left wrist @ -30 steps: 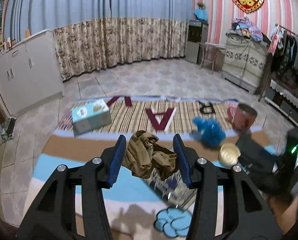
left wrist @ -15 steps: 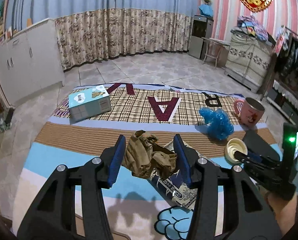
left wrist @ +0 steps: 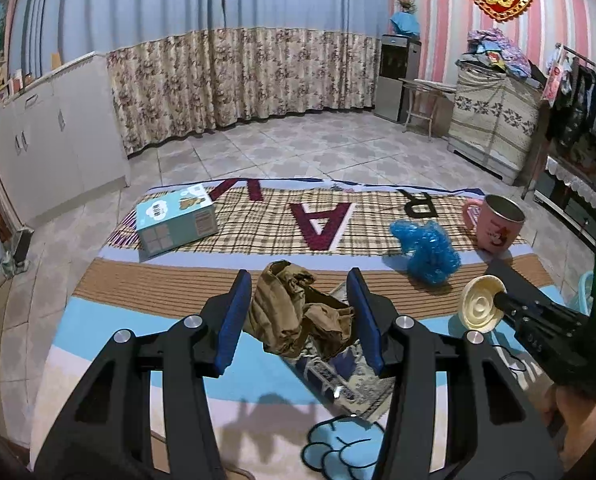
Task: Collect trash
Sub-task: 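Grasp the cream plastic dish with the right tool while the left tool carries the paper, then open both tools over the basket to drop the brown paper and cream dish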
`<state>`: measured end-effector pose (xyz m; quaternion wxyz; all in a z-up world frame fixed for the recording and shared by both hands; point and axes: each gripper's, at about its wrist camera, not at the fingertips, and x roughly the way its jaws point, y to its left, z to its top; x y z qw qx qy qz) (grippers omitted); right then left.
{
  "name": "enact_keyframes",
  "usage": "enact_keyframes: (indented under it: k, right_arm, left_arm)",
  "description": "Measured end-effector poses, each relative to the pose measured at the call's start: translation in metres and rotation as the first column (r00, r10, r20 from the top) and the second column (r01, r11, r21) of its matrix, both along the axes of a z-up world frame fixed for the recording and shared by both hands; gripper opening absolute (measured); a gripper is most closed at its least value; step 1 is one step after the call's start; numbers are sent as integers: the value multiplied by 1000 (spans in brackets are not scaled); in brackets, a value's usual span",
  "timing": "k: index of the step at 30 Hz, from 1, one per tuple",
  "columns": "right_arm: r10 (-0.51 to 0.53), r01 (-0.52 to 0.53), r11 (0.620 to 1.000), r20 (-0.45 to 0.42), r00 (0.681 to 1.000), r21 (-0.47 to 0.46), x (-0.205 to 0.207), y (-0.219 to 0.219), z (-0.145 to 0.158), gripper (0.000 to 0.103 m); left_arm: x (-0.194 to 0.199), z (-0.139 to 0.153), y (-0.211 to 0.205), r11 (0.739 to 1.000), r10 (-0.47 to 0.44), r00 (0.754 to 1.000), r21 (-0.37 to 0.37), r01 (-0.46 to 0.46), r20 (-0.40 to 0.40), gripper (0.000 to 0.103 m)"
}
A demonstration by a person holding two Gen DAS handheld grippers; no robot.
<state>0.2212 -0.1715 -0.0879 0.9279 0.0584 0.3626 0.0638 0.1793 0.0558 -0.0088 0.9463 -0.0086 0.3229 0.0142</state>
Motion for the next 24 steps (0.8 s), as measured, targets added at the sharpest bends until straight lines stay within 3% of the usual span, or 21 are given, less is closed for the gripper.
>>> enact_keyframes:
  k: [13,18,24]
  right_arm:
    - [-125,128,992,88,988,-21,-51,-67,45,7]
    - [-193,199,979,128,973,-36,-73,-102,66,7]
    - [-326,330,944,155,933,-2,-101,-161,81,7]
  left_arm:
    - [-7,14,-53,995,-85,994,-43,88,67,48]
    - [-13,20,-86,992,-117,989,-25,120,94,48]
    - [-15,23,-121,983,-169,980,-48,175,109,48]
